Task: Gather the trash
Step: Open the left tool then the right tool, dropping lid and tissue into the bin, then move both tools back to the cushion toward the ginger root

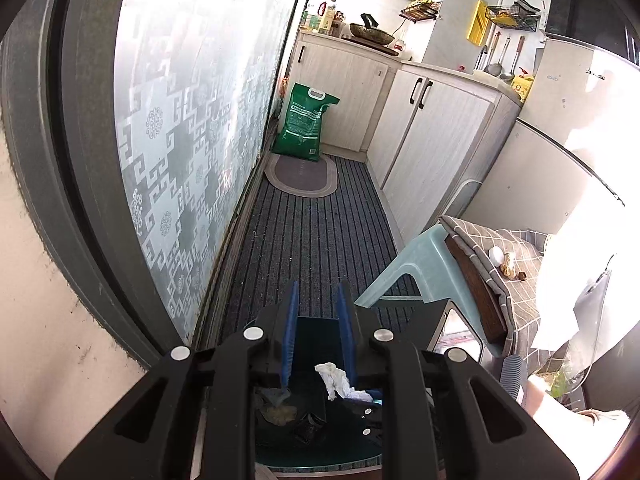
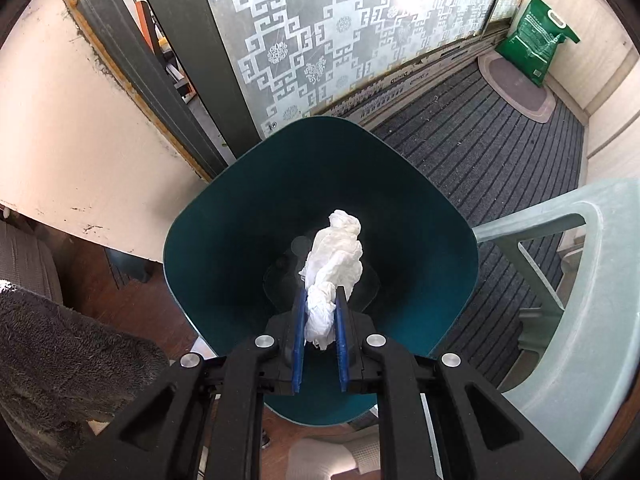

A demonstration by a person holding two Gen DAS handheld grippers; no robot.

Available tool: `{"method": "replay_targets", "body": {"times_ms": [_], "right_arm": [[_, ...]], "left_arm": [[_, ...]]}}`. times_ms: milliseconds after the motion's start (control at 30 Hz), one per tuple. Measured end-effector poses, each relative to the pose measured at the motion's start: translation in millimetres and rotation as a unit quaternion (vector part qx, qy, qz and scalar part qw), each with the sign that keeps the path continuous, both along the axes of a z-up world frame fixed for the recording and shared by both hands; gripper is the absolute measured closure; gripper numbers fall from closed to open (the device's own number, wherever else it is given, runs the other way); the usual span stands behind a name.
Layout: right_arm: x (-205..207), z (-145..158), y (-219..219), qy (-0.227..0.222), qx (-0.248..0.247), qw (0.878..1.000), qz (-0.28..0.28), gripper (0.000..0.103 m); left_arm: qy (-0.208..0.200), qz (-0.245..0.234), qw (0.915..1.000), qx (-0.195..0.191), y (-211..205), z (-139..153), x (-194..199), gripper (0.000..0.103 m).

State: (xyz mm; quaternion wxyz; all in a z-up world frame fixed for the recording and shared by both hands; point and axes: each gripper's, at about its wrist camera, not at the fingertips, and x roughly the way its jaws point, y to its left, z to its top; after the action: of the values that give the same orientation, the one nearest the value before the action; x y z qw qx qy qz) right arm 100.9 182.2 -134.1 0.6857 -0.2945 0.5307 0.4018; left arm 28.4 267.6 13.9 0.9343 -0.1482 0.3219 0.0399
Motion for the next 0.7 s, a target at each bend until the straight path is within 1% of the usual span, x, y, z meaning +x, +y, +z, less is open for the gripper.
{"method": "replay_targets", "body": {"times_ms": [33,67,100,167,267,400,500,700], "right_arm": [[2.1,-1.4,-1.5,0.003,-0.001,1.000,-0.001,0.086],[2.7,-2.2,-3.3,0.004,-0.001,1.000,-0.002,0.078],[2.6,-3.0,-4.7,0.004,-0.002,1.000,-0.004,0.067],[3.1,-3.2,-7.6,0.006,-0.001,1.000,-0.005,0.059],[2.0,-1.1,-10.8,0.002,0.004,1.000,-0.006,0.059],[1.1,12.6,-16.3,-0.004,0.026,1.000,-0.006,0.059],[-0.2,28.0,-21.2,-0.007,0.052,0.999,-0.008,0.059],[0.7,69.2,-36.1,-0.034,0.109,0.993,-0.019,0.059]], "left_arm": [[-0.004,0.000,1.0000,-0.001,-0.3,2.9,-0.9,0.082],[-0.008,0.002,1.0000,0.000,-0.1,6.1,-2.4,0.082],[-0.013,0.003,0.9999,-0.002,1.5,8.6,-3.1,0.082],[-0.021,0.006,0.9998,-0.003,2.2,13.6,-5.4,0.082],[-0.030,0.009,0.9995,-0.009,1.7,19.1,-6.1,0.083],[-0.037,0.006,0.9992,-0.011,-4.4,24.3,-4.4,0.083],[-0.042,0.004,0.9991,-0.005,-10.7,28.8,-3.3,0.083],[-0.055,-0.002,0.9985,-0.008,-22.2,38.6,-0.4,0.082]]}}
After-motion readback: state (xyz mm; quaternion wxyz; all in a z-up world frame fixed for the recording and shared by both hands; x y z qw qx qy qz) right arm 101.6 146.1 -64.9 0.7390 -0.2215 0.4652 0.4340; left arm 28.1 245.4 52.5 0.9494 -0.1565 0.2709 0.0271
